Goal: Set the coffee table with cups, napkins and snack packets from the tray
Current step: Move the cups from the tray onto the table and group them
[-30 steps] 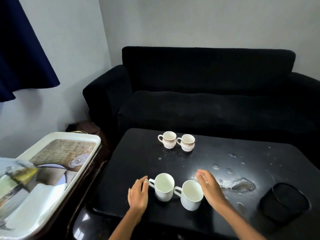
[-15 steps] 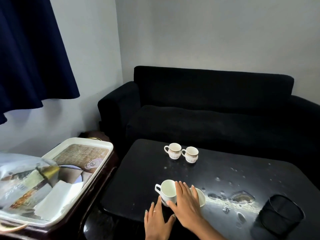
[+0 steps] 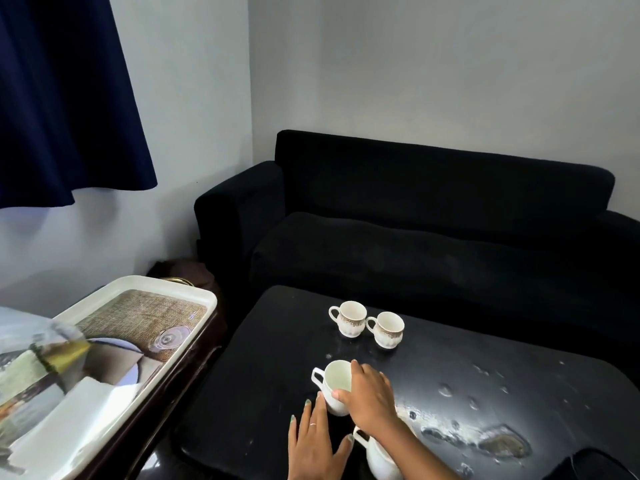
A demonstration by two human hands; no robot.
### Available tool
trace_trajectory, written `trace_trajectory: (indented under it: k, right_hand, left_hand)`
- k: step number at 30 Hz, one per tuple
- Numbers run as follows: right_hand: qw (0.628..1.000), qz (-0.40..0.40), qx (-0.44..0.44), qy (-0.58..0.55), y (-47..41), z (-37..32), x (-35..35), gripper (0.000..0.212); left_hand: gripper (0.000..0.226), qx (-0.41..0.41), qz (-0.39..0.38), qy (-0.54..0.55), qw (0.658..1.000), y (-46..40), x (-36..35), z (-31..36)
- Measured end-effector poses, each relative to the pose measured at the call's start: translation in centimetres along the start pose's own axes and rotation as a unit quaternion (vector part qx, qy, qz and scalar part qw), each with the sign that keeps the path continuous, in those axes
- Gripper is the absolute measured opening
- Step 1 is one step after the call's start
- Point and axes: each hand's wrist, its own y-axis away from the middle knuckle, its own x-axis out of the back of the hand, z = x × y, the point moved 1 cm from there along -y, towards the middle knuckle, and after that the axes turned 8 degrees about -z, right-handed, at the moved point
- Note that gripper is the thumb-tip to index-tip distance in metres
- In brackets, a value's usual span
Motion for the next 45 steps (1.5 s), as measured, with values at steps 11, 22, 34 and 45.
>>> trace_trajectory:
  k: [11,22,34,45]
  right_hand:
    - [0.99,0.006,-0.005,-0.14,-5.2,1.1,1.5,0.05]
    - [0.987,0.024,-0.009,-0.161,-9.1,1.5,1.8,0.045]
    - [0.989,0.008,-0.013,-0.145,-10.3,1.4,1.8,0.052]
    - [0.962,-0.057,0.007,-0.267,-4.1,7.0,0.9,0.065]
  left_hand:
    - [0.064,-0.056,0.051,-0.055,0.996,-4.7,0.8,0.5]
    - [0.063,-0.058,0.032,-0.108,0.992,-7.5,0.8,0.9]
    - [0.059,-0.062,0.032,-0.102,0.992,-7.6,0.8,0.8]
    - [0.05,-0.093,0.044,0.045,0.994,-3.8,0.8,0.1]
